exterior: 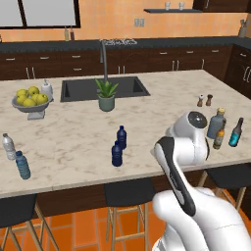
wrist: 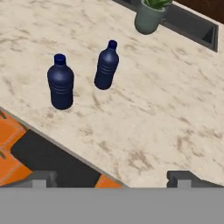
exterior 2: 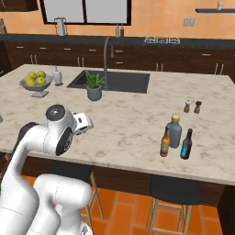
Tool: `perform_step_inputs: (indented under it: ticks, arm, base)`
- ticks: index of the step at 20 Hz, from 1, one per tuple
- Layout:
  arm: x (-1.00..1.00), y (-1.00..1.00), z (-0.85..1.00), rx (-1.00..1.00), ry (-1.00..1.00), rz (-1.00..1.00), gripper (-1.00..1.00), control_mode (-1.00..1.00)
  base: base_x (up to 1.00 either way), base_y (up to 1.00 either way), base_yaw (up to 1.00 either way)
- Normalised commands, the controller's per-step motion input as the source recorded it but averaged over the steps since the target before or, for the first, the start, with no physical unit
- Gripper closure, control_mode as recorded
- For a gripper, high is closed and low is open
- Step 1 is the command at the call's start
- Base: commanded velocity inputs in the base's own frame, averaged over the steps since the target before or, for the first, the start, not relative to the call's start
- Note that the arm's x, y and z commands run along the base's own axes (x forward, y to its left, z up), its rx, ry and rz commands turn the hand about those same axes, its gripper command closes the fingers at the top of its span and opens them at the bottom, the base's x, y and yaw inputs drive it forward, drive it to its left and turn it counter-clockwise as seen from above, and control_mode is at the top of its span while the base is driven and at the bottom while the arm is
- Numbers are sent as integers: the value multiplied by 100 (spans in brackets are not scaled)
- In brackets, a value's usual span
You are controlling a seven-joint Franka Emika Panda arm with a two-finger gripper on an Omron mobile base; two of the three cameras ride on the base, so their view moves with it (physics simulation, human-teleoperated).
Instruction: Move the plastic bottles in the middle to the plastics group, and the glass bottles in the middle to the glass group.
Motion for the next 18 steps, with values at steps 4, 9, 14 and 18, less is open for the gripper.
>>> perform_step_inputs:
  ticks: [4,9,14,18]
  arm:
    - [43,68,0,21,-19,0,-100,-100]
    - [39,69,18,17,-12,0,-100,-100]
    - [6,44,48,-1,40,0,-100,-100]
    - [6,17,2,-10,42,0,-100,-100]
  base:
    - [0,0,0]
    - [0,0,0]
    - [0,0,0]
    - [0,0,0]
